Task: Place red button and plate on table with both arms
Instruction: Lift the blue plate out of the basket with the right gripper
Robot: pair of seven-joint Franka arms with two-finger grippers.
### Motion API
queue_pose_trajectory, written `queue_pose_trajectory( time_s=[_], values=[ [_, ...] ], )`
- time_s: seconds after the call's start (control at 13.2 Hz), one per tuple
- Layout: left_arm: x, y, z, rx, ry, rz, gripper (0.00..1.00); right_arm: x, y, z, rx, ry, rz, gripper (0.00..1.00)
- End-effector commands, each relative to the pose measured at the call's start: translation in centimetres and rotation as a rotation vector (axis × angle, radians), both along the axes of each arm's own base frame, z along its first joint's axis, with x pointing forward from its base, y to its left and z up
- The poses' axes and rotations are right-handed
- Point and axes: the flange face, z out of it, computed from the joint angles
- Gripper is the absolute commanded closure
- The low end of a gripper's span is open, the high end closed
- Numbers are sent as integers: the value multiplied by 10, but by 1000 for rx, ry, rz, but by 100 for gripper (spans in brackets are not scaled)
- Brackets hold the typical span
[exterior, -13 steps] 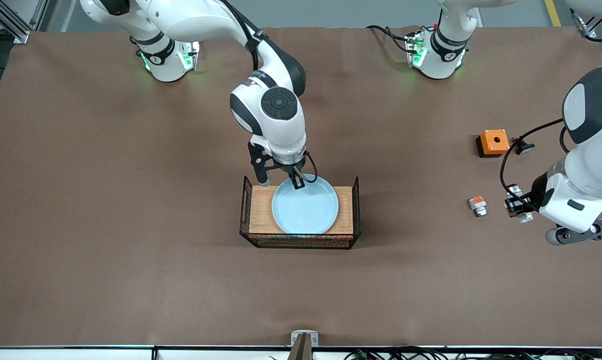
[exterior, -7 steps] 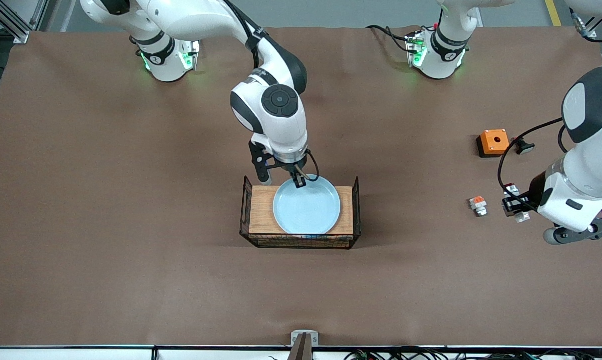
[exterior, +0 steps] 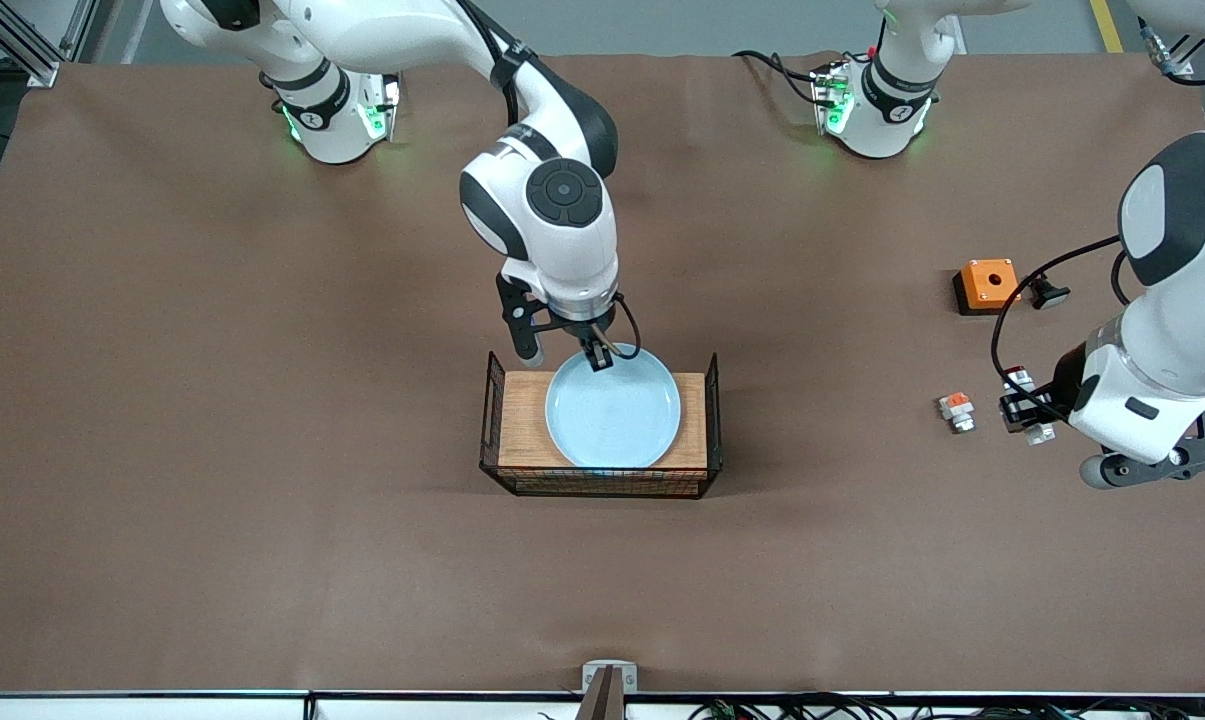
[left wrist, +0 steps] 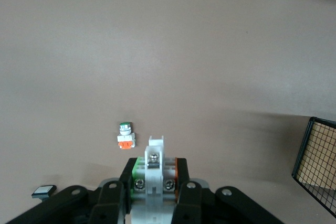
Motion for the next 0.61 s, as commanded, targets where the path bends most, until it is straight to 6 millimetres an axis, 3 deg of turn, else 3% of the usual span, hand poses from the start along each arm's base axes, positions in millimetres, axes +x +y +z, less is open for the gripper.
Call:
queue_pose_trajectory(
  time_s=[0.0,0.3,0.46,0.53],
  values=[
    [-10,-4,7,-13,10,-23,100,-9,0,35,-20,5,19,98],
    [-9,-4,6,-17,12,-23,100,-41,-20,105,-70,68,70,98],
    [-10,-4,7,-16,10,-23,100,-50,-45,146,-40,125,74,98],
    [-10,-5,7,-17,10,-24,100,-50,-66,168,-43,141,117,98]
  ],
)
